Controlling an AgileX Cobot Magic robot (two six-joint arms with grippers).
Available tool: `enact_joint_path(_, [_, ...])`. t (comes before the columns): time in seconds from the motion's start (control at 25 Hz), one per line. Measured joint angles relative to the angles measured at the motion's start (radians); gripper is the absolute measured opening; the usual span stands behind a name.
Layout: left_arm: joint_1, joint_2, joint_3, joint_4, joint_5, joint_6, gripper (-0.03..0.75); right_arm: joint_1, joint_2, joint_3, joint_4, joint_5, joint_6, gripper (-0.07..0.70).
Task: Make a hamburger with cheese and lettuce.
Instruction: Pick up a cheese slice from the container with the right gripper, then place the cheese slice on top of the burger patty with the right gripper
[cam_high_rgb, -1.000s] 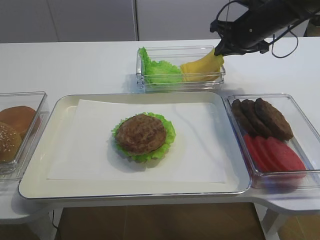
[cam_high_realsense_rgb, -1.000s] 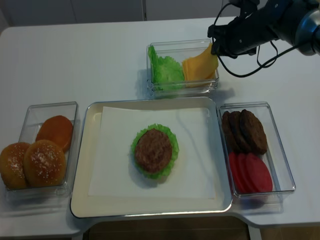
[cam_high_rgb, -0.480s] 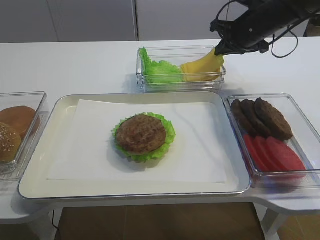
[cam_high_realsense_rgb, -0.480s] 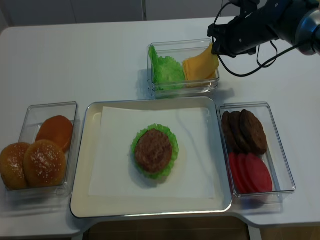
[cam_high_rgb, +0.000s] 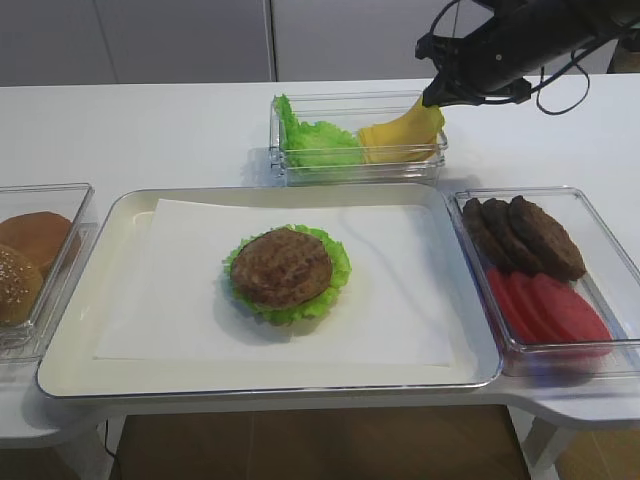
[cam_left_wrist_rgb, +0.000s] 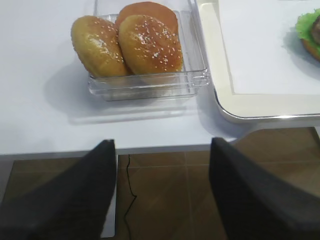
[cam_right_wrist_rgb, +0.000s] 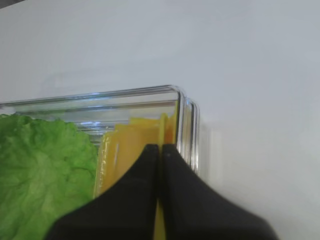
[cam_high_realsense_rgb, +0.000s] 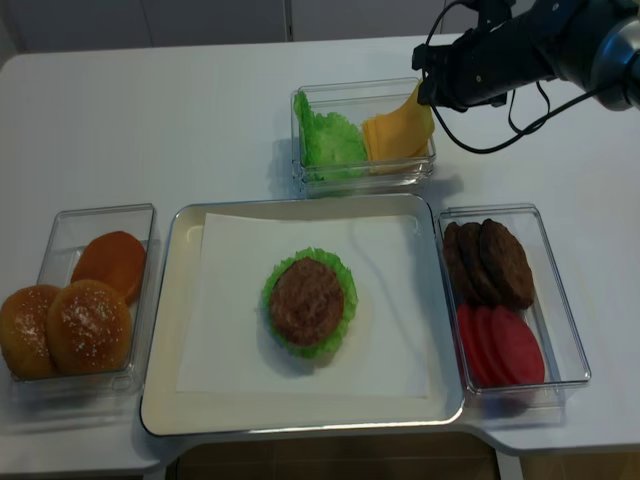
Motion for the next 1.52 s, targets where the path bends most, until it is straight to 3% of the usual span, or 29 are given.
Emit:
enact_joint_path(0.64, [0.0, 0.0, 0.0, 0.0, 0.0, 0.0, 0.439, 0.0, -0.129, -0.002, 0.016, 0.058, -0.049, 0.003])
enact_joint_path(0.8, [0.0, 0.0, 0.0, 0.0, 0.0, 0.0, 0.439, 0.0, -0.182, -0.002, 0.016, 0.103, -0.049, 0.003])
enact_joint_path(1.16, [0.0, 0.0, 0.0, 0.0, 0.0, 0.0, 0.436, 0.0, -0.294, -0.002, 0.014, 0.264, -0.039, 0.003])
enact_joint_path(1.36, [0.0, 0.0, 0.0, 0.0, 0.0, 0.0, 0.435, 0.028, -0.376, 0.043, 0.008, 0.289, -0.026, 0.003])
enact_joint_path(1.52, [0.0, 0.0, 0.0, 0.0, 0.0, 0.0, 0.433, 0.093, -0.442, 0.144, 0.008, 0.291, -0.025, 0.003])
